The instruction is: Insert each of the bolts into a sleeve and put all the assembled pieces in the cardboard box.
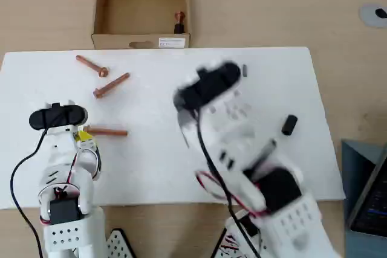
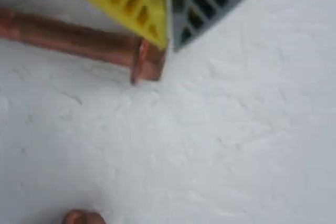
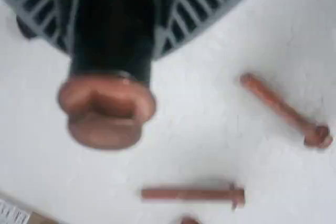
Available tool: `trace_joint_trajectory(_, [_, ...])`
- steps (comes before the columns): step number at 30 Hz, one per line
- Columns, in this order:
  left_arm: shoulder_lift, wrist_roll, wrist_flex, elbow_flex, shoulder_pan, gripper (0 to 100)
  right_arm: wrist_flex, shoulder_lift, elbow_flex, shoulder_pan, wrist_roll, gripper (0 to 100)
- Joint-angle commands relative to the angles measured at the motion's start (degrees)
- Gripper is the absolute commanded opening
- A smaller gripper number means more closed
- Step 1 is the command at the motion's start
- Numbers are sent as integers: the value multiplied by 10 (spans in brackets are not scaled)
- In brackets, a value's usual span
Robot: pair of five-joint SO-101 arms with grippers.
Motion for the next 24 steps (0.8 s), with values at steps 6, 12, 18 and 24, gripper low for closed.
trace_joint_trajectory(6, [-1,-1,-6,8,-4,2,-118,285,-222,44,-4,9])
trace_joint_trajectory(12, [-1,-1,-6,8,-1,2,-166,487,-394,73,10,9])
trace_joint_trajectory(18, [-1,0,-6,8,-3,2,-205,686,-586,87,58,9])
trace_joint_trajectory(24, [-1,0,-6,8,-2,2,-206,869,-774,86,84,9])
